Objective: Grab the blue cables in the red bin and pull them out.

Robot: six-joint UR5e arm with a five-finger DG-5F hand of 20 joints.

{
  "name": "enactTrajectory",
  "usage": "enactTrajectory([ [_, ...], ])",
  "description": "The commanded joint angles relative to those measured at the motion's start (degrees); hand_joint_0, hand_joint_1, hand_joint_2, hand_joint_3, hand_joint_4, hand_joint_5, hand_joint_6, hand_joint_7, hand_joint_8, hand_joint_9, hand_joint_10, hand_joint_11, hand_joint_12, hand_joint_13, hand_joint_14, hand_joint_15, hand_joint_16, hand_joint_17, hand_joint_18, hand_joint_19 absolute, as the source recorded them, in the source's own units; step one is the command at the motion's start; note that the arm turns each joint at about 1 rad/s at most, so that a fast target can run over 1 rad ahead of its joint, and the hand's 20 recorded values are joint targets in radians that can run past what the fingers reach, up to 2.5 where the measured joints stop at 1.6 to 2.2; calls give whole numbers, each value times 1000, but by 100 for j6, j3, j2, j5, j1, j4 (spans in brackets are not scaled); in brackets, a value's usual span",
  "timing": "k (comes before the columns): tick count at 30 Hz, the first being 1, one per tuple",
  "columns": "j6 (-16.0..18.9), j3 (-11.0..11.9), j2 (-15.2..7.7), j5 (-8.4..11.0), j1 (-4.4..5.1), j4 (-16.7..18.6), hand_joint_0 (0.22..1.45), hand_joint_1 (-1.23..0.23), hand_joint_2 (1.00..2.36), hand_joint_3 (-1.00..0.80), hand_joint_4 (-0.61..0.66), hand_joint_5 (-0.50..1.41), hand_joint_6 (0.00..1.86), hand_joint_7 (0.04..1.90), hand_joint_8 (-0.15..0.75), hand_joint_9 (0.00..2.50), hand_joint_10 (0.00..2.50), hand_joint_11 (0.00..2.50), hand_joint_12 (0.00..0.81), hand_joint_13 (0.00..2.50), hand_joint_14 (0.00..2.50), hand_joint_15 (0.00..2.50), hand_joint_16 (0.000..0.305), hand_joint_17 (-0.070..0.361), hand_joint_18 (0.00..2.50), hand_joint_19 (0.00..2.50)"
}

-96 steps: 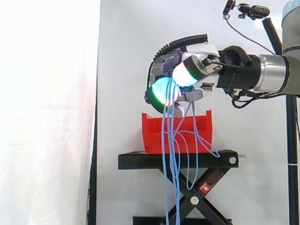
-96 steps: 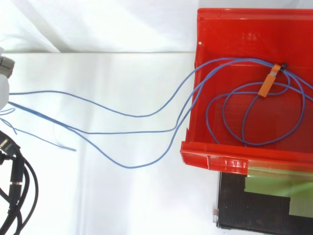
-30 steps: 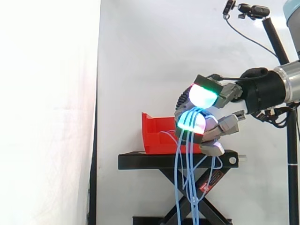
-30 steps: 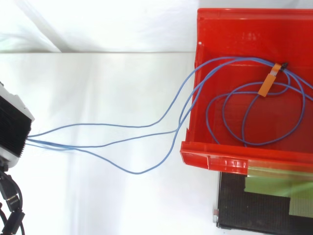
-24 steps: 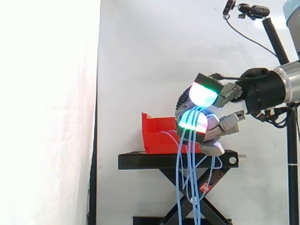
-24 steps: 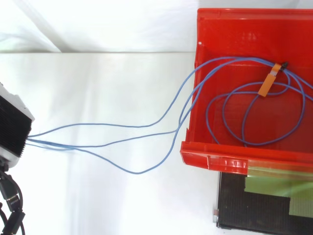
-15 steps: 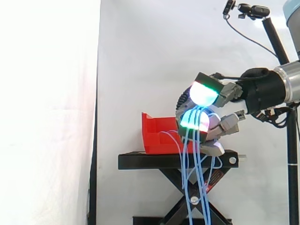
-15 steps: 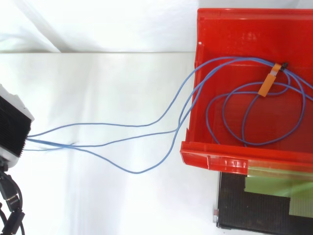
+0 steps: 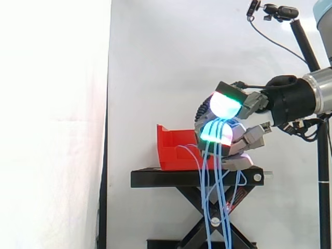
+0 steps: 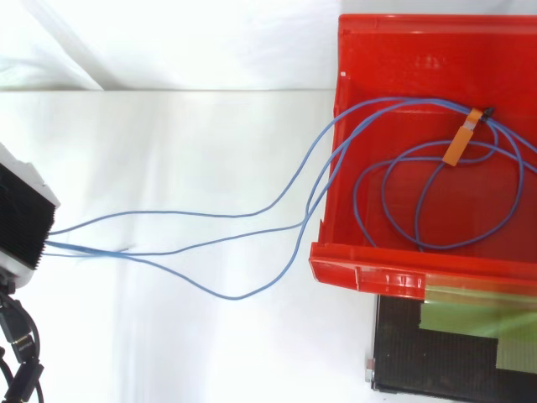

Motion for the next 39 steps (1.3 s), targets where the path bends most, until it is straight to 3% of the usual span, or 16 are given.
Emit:
enactTrajectory([
  [1, -3, 1, 0, 0, 5, 0, 835, -885, 1000, -1000, 156, 913, 477, 622, 300, 682, 2500, 554, 360, 1062, 2500, 449, 42, 94, 1196, 1164],
  [13, -12, 1, 0, 18, 5, 0, 896, -901, 1000, -1000, 200, 883, 525, 596, 300, 672, 2500, 584, 358, 1055, 2500, 494, 42, 94, 1215, 1212],
  [39, -3, 1, 0, 9, -3, 0, 837, -998, 1000, -1000, 278, 771, 682, 492, 319, 608, 2500, 521, 367, 1025, 2500, 453, 43, 96, 1171, 1204],
])
